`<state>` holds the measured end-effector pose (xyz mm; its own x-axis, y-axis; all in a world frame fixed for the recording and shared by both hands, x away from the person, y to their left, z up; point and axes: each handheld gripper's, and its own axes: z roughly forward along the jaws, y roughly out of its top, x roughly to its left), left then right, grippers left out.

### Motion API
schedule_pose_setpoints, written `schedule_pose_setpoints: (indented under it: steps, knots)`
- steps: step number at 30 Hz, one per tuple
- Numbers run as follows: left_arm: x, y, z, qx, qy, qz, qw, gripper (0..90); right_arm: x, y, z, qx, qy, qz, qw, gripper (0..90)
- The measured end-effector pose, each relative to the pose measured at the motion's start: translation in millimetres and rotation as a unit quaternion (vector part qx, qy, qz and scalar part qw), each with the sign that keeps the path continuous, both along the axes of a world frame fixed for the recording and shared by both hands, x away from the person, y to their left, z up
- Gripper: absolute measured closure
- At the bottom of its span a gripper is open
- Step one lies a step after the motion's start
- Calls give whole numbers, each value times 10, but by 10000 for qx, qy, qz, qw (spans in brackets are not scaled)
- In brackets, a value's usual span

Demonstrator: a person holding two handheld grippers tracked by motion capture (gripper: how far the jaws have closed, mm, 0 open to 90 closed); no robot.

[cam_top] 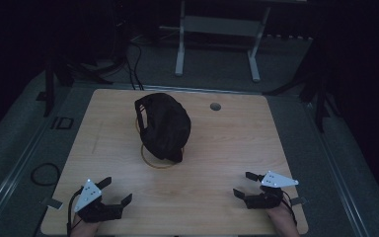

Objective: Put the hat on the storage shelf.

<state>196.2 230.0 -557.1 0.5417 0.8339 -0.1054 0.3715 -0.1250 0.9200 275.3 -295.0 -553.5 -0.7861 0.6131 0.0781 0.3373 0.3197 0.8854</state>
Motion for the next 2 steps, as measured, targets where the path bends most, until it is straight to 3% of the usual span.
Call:
schedule_pose_setpoints:
  steps: [2]
  knots:
    - [0,-1,-4,10,9,-8,10000,38,-1,2,1,-2,-3,14,10000,147]
